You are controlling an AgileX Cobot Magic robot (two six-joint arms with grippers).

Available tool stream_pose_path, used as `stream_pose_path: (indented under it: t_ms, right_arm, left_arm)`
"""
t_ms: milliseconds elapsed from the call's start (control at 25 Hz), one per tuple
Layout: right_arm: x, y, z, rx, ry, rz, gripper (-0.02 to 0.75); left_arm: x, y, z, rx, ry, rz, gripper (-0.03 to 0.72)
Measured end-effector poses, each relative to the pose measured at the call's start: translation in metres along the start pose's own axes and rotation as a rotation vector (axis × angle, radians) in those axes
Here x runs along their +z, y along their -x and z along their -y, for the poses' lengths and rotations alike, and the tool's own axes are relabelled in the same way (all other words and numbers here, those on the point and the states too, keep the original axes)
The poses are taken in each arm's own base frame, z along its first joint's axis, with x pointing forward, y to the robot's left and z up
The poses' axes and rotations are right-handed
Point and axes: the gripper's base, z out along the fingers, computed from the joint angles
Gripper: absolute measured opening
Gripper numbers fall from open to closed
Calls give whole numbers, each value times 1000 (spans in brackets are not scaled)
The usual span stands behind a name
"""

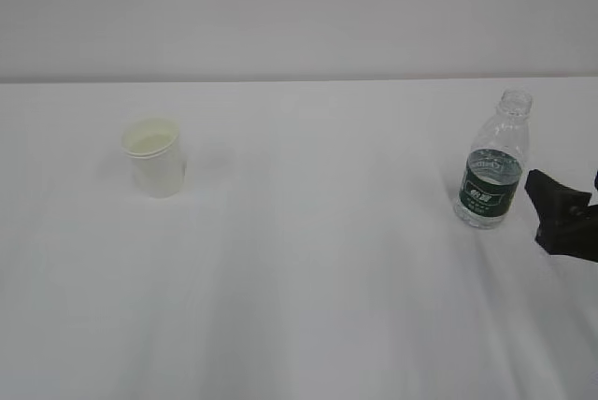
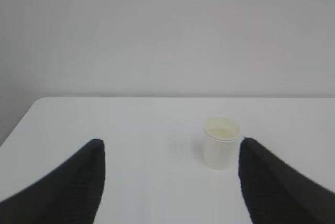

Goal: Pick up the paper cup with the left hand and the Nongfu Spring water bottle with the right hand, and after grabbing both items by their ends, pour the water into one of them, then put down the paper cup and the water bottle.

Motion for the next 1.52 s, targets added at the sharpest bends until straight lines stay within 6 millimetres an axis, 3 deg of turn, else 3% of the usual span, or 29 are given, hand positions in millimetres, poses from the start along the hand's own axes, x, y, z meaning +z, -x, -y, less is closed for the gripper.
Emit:
stream_pose_path:
  t_ms: [600, 1200, 1520]
  right_arm:
    - [-57, 64, 2, -49, 8, 26, 592]
    - [-126, 102, 2, -129, 35, -27, 589]
    - [-159, 112, 3, -158, 34, -35, 589]
  left_arm:
    - [-19, 17, 2, -57, -12, -84, 576]
    - [-36, 27, 5, 26, -43, -151, 548]
    - [-38, 24, 13, -34, -118, -189, 547]
